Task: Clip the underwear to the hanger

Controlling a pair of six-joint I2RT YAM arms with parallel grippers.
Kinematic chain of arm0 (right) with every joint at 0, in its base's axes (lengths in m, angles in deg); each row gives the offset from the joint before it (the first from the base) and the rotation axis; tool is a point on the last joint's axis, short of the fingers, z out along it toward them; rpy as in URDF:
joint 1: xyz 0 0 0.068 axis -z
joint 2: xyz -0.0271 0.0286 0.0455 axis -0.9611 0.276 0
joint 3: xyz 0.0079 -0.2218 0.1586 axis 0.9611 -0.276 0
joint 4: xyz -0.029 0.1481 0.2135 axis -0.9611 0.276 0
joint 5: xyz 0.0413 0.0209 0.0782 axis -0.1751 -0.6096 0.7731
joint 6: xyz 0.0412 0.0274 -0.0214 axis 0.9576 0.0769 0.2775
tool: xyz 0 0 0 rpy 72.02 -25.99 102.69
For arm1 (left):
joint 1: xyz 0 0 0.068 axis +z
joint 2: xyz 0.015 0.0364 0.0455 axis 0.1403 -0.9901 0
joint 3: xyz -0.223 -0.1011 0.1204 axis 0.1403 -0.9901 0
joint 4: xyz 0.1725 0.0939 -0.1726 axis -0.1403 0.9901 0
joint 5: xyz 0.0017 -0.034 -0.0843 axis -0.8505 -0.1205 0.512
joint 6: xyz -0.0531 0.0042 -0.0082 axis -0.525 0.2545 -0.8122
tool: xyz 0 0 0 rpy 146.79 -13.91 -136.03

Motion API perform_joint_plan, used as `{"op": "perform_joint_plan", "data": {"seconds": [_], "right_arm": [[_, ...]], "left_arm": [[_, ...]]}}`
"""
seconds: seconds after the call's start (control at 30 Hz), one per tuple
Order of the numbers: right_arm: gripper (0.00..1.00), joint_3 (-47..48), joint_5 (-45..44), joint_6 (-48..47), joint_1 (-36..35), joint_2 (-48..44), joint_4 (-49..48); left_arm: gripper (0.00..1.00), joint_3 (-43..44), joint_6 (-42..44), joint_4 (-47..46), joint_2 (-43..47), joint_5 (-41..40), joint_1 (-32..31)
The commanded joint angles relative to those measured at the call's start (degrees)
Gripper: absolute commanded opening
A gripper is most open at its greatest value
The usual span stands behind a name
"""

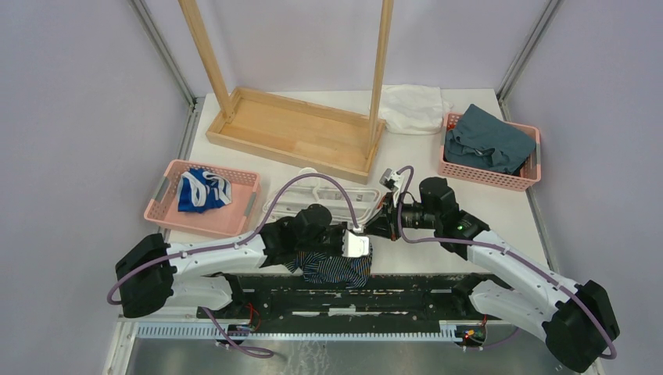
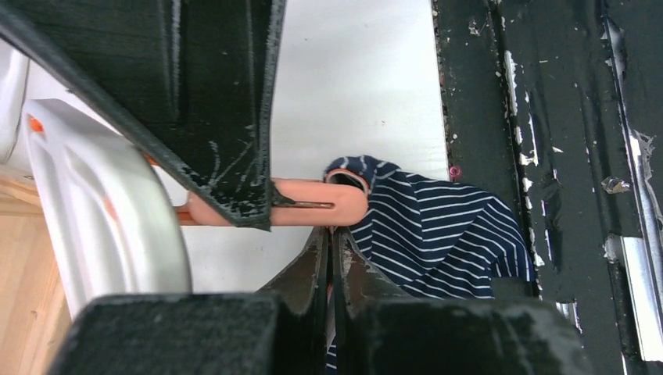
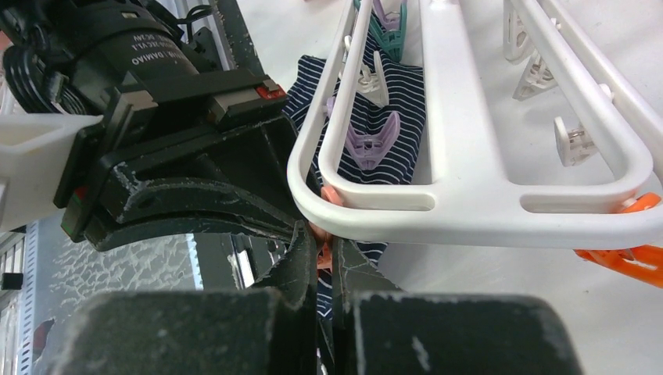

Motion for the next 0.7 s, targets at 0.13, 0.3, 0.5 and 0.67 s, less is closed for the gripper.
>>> {"op": "perform_joint_plan", "data": {"seconds": [0.13,0.3,0.5,0.67], "right_arm": [[0.01,2.07,2.01,-2.24,0.00,-1.14,-1.27],[0.01,2.12,0.18,-3.34,-0.03,-1.44,-0.59],[0.01,2.31,-2.31,-3.38,-0.01,-2.16,-0.71],[0.01,2.51,-3.82,-3.53,-0.01,-2.77,-0.82]], "left_arm": [[0.03,4.50,0.73,-1.49,0.11,2.38,0.34],[0.03,6.44,0.06,1.29,-0.52,2.92,0.34],[0.03,8.96,-1.18,4.90,-1.92,4.64,0.34],[0.03,12.05,-1.96,9.80,-4.18,7.20,0.34]]}}
